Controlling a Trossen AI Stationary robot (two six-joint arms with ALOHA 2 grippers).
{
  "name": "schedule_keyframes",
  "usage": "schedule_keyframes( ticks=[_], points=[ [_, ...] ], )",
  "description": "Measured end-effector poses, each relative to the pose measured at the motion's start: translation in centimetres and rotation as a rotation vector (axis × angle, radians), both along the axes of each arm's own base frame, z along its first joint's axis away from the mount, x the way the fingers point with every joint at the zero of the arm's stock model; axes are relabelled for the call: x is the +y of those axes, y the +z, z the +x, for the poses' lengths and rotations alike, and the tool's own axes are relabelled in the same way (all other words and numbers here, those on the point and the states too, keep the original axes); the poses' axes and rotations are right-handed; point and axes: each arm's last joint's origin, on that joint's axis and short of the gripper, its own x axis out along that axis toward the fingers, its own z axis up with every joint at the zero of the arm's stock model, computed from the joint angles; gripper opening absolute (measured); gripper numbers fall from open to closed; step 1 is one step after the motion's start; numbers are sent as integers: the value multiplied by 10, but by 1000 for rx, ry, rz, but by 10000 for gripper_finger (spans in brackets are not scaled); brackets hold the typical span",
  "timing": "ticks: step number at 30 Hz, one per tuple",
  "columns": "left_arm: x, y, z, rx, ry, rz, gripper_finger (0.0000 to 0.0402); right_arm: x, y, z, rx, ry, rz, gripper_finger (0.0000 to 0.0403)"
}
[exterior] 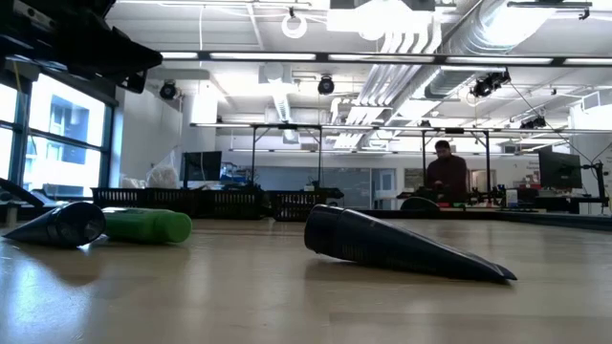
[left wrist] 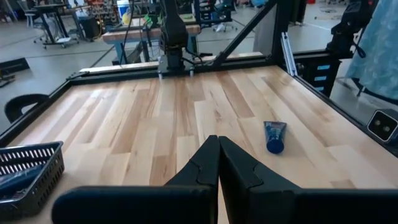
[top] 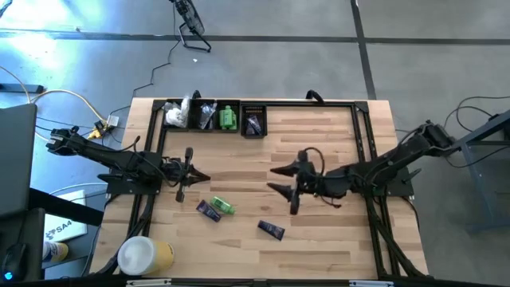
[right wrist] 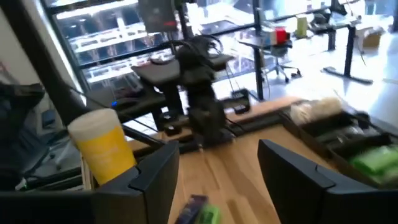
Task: Pick & Place Travel size toiletries
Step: Put the shave cream into the right black bin
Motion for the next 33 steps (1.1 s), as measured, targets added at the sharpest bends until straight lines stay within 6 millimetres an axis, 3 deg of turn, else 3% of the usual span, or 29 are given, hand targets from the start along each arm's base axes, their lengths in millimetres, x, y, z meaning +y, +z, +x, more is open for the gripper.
schedule_keyframes(
  ticks=[5, 10, 16, 21, 28, 33],
  points=[
    [0, 0, 0, -1, 0, 0, 0, 19, 8, 31, 80, 20, -69, 206],
    [0, 0, 0, -1, 0, -1, 0, 31, -6, 57, 275, -7, 11, 206],
    [0, 0, 0, 1, 0, -1, 0, 42, -38, 72, 524, 1, 221, 206],
    [0, -1, 0, 14, 1, 3, 0, 52, -73, 83, 681, 111, 306, 206],
    [0, -4, 0, 43, 3, 10, 0, 62, -122, 93, 870, 214, 294, 206],
    [0, -4, 0, 44, 4, 11, 0, 62, -143, 95, 927, 183, 266, 206]
  ],
)
